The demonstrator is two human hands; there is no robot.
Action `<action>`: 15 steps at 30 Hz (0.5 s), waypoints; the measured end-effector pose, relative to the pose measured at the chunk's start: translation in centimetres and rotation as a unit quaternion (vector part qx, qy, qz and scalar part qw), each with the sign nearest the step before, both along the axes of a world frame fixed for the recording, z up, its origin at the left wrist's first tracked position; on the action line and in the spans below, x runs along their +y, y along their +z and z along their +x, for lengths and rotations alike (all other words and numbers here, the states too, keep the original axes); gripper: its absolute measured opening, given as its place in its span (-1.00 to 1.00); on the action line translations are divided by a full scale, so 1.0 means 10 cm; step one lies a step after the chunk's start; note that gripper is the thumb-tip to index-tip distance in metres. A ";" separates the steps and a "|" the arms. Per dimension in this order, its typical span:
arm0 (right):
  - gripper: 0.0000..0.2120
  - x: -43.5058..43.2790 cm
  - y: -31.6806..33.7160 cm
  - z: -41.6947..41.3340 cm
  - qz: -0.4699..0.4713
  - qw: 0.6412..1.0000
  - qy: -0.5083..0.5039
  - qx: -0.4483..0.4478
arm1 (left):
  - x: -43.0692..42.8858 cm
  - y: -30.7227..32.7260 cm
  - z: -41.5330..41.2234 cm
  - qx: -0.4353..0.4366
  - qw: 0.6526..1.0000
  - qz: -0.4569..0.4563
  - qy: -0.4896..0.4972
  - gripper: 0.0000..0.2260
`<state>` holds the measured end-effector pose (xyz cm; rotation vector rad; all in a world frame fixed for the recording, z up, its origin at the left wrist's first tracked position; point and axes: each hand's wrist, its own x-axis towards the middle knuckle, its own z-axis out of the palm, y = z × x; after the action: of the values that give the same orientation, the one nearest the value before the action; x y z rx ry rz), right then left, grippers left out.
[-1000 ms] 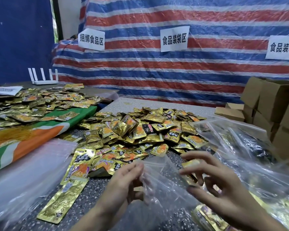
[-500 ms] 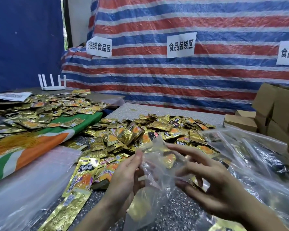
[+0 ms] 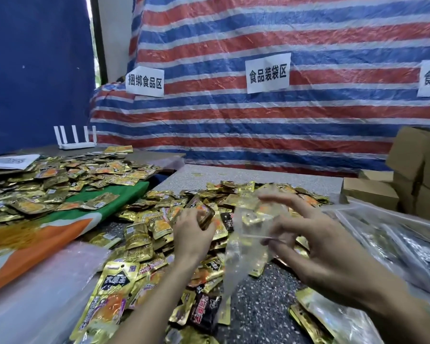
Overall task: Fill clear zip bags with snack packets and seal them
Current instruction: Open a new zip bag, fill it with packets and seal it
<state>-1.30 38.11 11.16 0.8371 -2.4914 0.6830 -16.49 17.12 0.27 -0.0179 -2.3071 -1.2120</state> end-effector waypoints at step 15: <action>-0.83 0.15 0.00 -0.06 0.053 0.993 -0.024 -0.105 | 0.06 -0.37 -0.67 -0.054 0.978 -0.064 0.189 -0.67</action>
<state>-1.89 39.64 11.11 0.7744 -2.7472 0.6581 -23.22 17.67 -3.41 0.4323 -2.3385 -0.8886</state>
